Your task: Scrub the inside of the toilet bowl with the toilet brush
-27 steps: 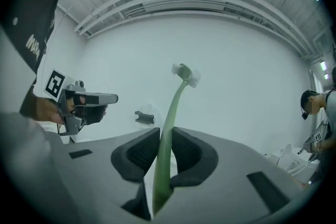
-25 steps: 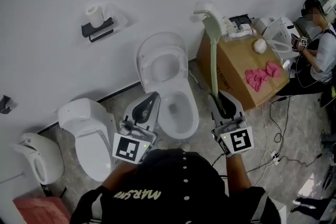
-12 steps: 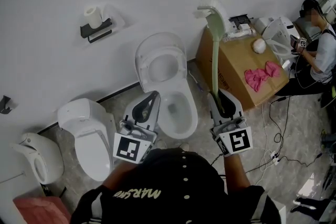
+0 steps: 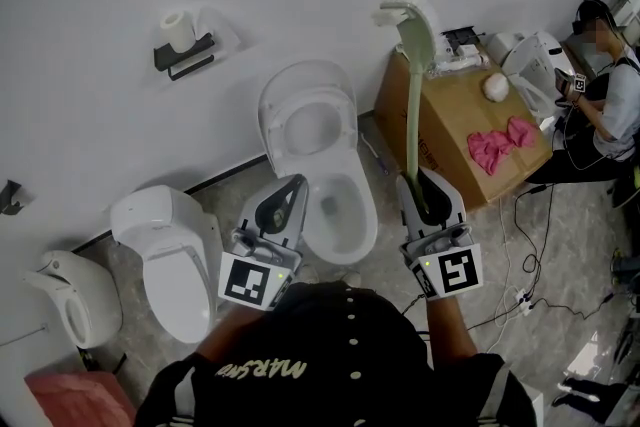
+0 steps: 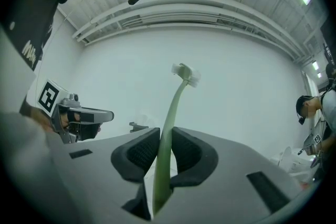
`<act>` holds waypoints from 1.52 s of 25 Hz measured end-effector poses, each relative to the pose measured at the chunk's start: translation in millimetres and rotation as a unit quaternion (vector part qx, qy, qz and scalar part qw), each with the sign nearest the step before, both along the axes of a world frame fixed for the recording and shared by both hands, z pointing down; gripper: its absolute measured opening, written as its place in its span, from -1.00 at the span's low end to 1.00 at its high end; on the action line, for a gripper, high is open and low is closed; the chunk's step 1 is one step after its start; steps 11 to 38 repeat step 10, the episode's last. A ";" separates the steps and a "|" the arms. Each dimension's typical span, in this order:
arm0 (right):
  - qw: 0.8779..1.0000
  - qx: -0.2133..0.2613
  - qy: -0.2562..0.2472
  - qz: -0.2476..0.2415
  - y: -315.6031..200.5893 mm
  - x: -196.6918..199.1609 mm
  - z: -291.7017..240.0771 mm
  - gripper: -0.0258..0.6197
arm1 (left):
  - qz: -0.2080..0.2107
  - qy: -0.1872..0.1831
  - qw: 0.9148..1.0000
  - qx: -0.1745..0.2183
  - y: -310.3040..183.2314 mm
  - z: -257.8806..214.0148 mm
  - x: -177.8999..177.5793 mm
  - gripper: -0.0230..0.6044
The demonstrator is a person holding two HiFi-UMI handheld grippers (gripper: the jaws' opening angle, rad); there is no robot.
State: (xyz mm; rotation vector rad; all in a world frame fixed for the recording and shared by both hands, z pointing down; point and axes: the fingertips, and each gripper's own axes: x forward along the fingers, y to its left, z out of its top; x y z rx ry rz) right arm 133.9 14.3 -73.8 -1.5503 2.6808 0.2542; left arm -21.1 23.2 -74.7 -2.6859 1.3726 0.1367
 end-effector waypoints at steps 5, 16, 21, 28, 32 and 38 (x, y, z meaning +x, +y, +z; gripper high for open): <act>1.000 0.005 0.001 -0.002 2.0 -2.0 -3.6 -0.65 | 0.001 0.000 1.000 0.002 2.1 -1.6 1.0 -0.82; 1.000 0.008 -0.006 0.002 -1.4 0.7 -4.6 -0.65 | -0.001 0.010 1.000 -0.004 0.4 -3.1 2.8 -0.82; 1.000 0.008 -0.006 0.002 -1.4 0.7 -4.6 -0.65 | -0.001 0.010 1.000 -0.004 0.4 -3.1 2.8 -0.82; 1.000 0.008 -0.006 0.002 -1.4 0.7 -4.6 -0.65 | -0.001 0.010 1.000 -0.004 0.4 -3.1 2.8 -0.82; 1.000 0.008 -0.006 0.002 -1.4 0.7 -4.6 -0.65 | -0.001 0.010 1.000 -0.004 0.4 -3.1 2.8 -0.82; 1.000 0.008 -0.006 0.002 -1.4 0.7 -4.6 -0.65 | -0.001 0.010 1.000 -0.004 0.4 -3.1 2.8 -0.82</act>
